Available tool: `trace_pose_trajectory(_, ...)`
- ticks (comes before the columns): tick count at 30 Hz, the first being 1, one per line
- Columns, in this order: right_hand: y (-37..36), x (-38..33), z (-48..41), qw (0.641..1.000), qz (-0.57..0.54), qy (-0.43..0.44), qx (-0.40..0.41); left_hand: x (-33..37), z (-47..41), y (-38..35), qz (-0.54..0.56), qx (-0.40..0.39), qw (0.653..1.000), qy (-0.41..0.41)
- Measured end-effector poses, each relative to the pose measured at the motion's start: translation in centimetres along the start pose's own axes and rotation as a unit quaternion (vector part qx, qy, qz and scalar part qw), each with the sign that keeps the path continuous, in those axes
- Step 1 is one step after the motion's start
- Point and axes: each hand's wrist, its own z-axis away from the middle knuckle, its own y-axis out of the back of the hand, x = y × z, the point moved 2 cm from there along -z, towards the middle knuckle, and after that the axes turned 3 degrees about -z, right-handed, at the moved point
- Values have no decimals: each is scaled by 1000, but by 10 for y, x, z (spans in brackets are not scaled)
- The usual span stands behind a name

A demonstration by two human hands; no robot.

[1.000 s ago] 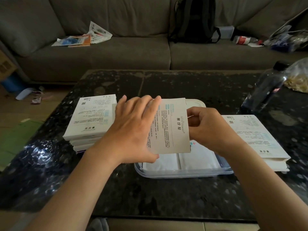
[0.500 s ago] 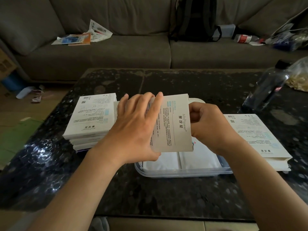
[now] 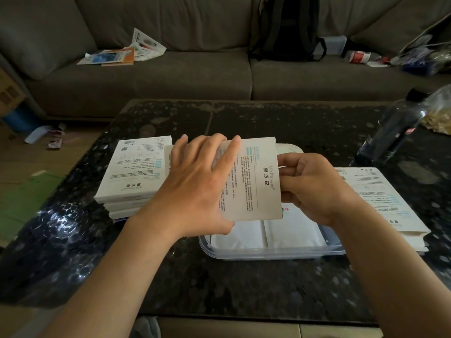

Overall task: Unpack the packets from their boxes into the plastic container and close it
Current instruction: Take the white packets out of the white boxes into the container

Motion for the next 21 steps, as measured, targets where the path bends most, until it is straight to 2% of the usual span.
trace_pose_trajectory(12, -2, -2, -2, 991, -72, -88, 77, -6, 0, 0, -7, -12, 1000, 14)
trace_pose_trajectory(21, 3, -3, -2, 990, -39, -87, 100, -9, 0, -1, 3, -18, 1000, 21)
